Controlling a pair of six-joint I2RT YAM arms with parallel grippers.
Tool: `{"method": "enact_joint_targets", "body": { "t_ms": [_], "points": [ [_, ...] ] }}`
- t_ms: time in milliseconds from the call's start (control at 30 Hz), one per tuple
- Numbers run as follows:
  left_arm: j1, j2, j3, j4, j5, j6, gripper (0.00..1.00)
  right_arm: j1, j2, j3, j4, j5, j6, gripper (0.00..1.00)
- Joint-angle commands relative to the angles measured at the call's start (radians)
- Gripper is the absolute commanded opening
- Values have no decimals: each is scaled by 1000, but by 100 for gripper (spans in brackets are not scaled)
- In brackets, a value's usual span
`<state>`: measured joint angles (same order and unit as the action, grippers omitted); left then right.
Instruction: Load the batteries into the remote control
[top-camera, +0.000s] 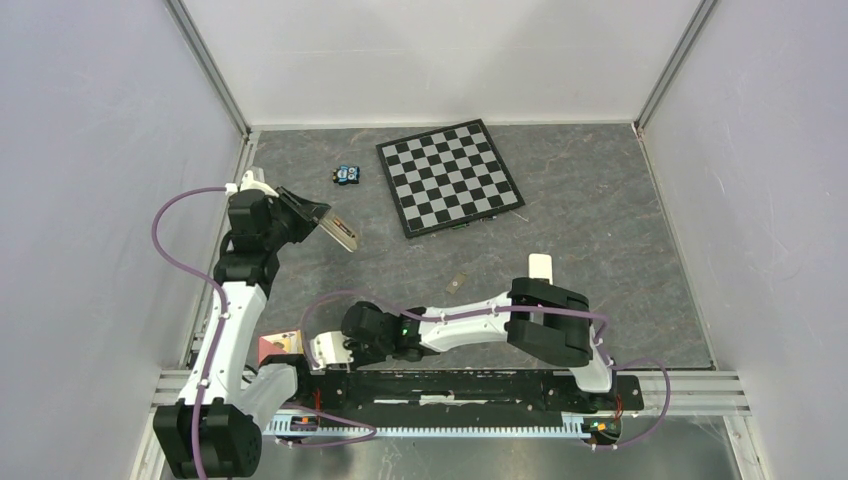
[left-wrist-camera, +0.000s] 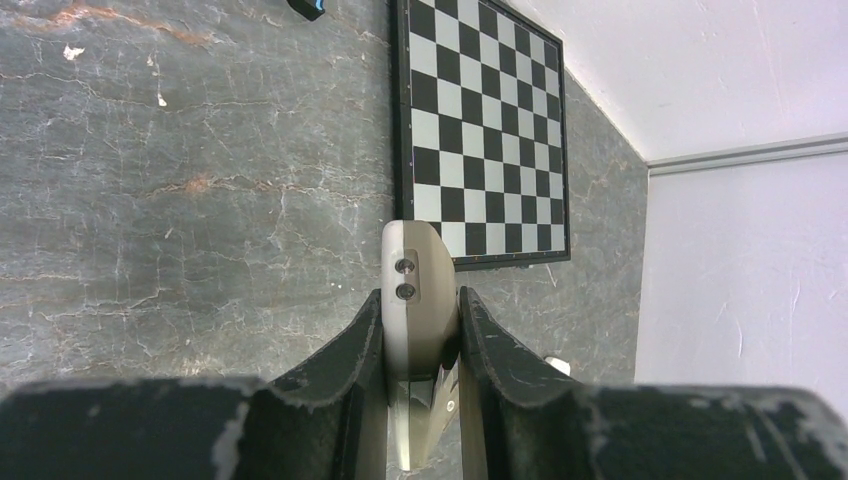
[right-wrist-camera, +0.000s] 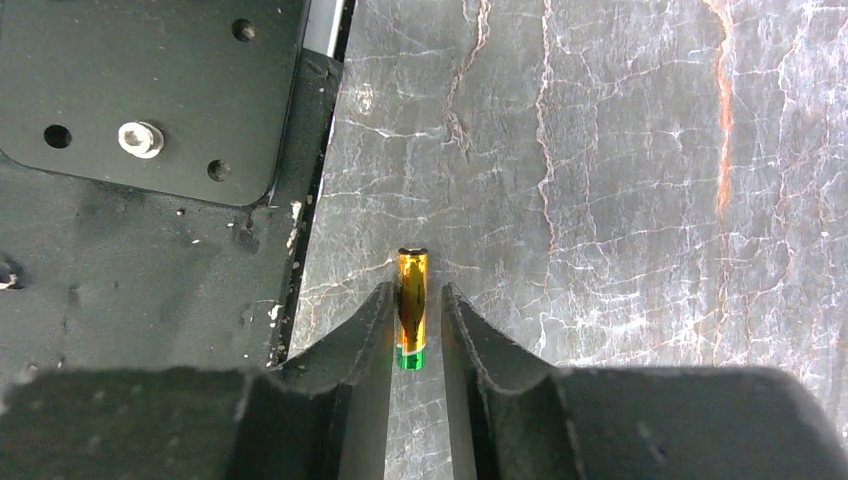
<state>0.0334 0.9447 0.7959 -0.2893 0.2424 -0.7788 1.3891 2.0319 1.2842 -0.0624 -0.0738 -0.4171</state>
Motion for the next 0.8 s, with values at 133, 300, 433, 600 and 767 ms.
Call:
{"method": "enact_joint_targets", "body": {
  "t_ms": [133, 300, 433, 600, 767],
  "points": [
    [8, -30, 19, 56, 38, -3, 2, 27, 55, 74, -184, 103, -45, 16],
    [8, -38, 14, 55, 37, -2, 2, 28, 38, 62, -166, 125, -23, 4],
    [9, -45, 15, 49, 35, 3, 2, 27, -11, 14, -123, 181, -1, 2],
    [9, -46, 20, 49, 49, 9, 2, -9, -136, -83, -46, 194, 53, 1],
    [9, -31, 2, 89, 123, 5, 2, -87, -294, -195, 9, 160, 140, 0]
  ]
}}
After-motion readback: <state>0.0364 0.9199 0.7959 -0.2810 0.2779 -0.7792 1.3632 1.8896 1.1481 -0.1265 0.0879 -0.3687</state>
